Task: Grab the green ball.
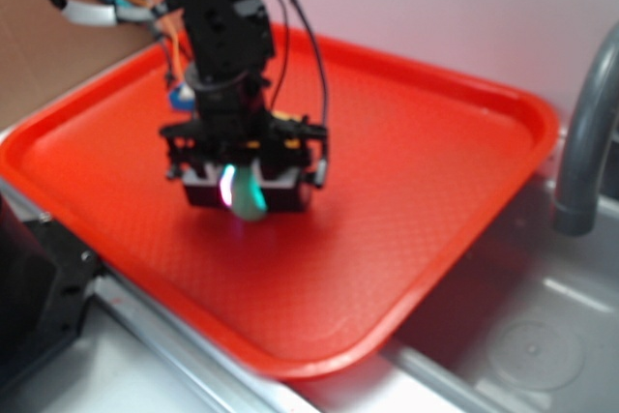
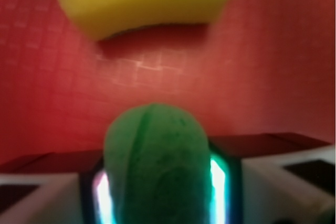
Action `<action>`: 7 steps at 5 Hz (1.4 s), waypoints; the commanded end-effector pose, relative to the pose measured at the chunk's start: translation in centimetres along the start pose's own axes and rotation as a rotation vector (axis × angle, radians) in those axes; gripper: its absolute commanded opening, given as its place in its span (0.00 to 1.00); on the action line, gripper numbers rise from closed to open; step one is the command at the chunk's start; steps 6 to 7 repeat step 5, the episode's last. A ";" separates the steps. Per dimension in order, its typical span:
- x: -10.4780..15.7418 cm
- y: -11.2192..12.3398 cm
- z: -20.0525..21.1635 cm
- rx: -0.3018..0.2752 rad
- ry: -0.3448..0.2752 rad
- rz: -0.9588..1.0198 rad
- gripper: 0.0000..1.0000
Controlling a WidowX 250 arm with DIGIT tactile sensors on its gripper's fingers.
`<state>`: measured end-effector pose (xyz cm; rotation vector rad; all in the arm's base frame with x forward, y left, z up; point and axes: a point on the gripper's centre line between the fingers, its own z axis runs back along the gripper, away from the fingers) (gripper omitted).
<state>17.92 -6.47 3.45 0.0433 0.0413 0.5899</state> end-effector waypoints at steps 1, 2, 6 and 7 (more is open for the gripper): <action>2.4 0.1 7.6 -0.036 0.004 -0.336 0.00; 2.5 0.7 10.6 -0.051 -0.020 -0.432 0.00; 2.0 4.0 16.5 -0.193 -0.114 -0.472 0.00; 2.0 4.0 16.5 -0.193 -0.114 -0.472 0.00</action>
